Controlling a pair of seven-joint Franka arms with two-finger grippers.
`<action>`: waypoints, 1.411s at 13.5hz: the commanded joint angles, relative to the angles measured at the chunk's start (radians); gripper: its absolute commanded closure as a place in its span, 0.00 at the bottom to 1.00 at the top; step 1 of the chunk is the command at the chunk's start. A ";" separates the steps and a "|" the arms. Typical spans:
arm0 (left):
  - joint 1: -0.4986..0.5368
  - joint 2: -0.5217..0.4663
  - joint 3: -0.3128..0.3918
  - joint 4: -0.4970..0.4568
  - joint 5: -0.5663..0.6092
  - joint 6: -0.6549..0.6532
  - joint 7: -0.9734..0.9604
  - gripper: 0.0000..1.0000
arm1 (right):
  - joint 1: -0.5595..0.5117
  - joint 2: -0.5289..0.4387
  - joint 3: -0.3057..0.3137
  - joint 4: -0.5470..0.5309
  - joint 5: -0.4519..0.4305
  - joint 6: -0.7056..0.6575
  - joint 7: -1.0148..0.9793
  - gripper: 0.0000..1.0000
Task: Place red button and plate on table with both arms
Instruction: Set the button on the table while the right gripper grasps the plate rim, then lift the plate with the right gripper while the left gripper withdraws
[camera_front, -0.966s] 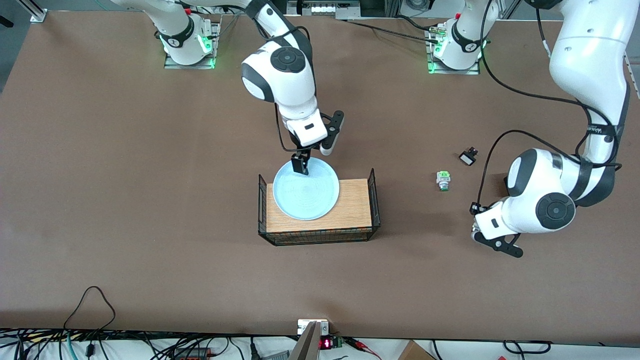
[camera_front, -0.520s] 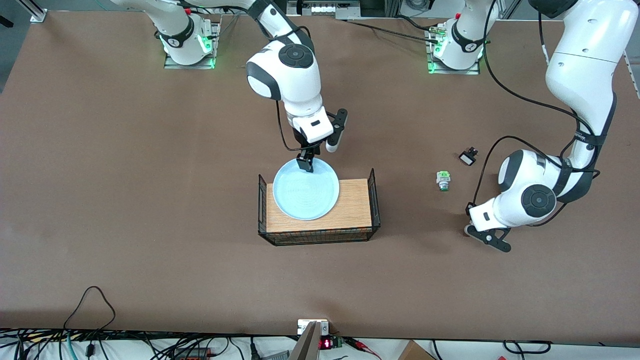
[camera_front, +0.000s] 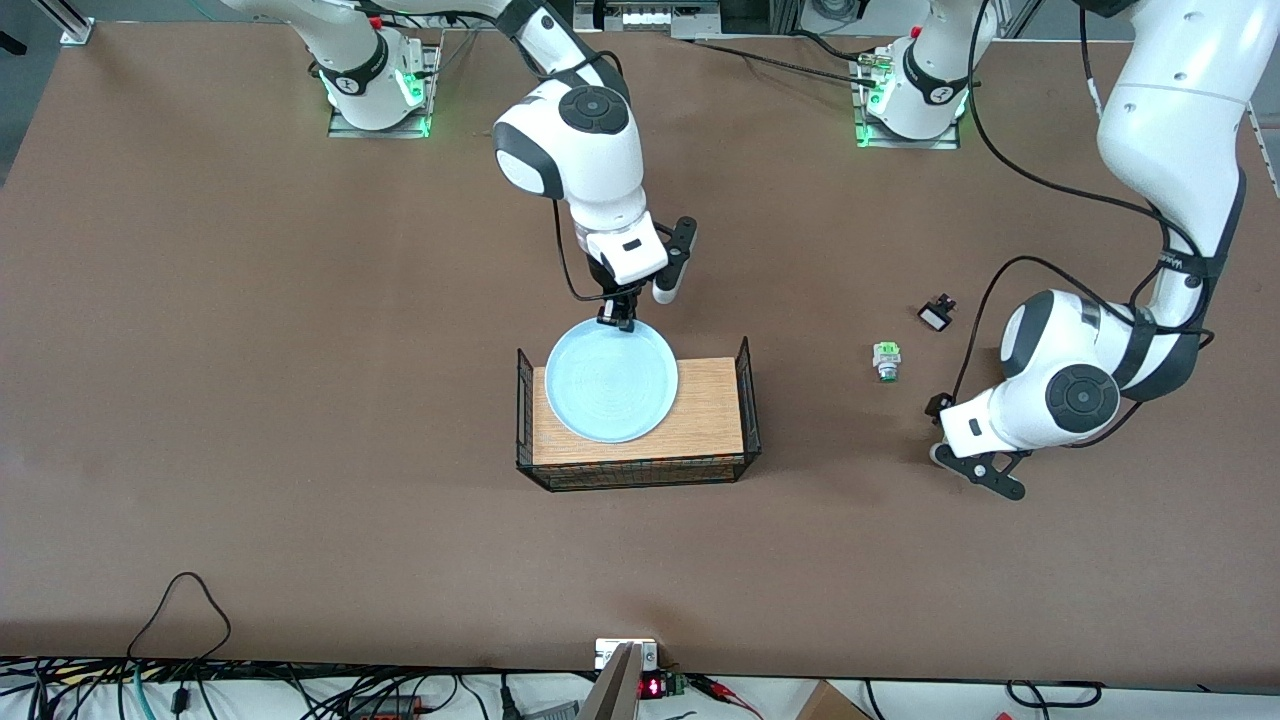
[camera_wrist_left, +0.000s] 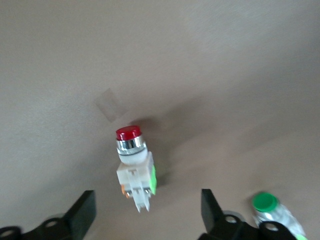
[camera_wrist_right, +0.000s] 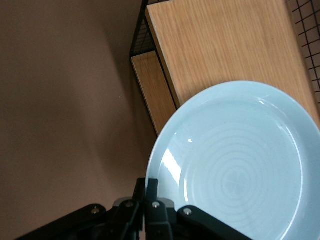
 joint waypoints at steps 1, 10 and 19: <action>0.002 -0.067 -0.069 0.075 -0.003 -0.178 -0.027 0.00 | 0.028 -0.009 -0.012 0.004 -0.016 -0.020 0.026 1.00; -0.012 -0.118 -0.209 0.467 -0.041 -0.609 -0.059 0.00 | 0.076 -0.139 -0.009 0.081 -0.016 -0.255 0.069 1.00; -0.010 -0.170 -0.209 0.508 -0.044 -0.680 -0.226 0.00 | -0.134 -0.423 -0.018 -0.077 -0.015 -0.441 -0.056 1.00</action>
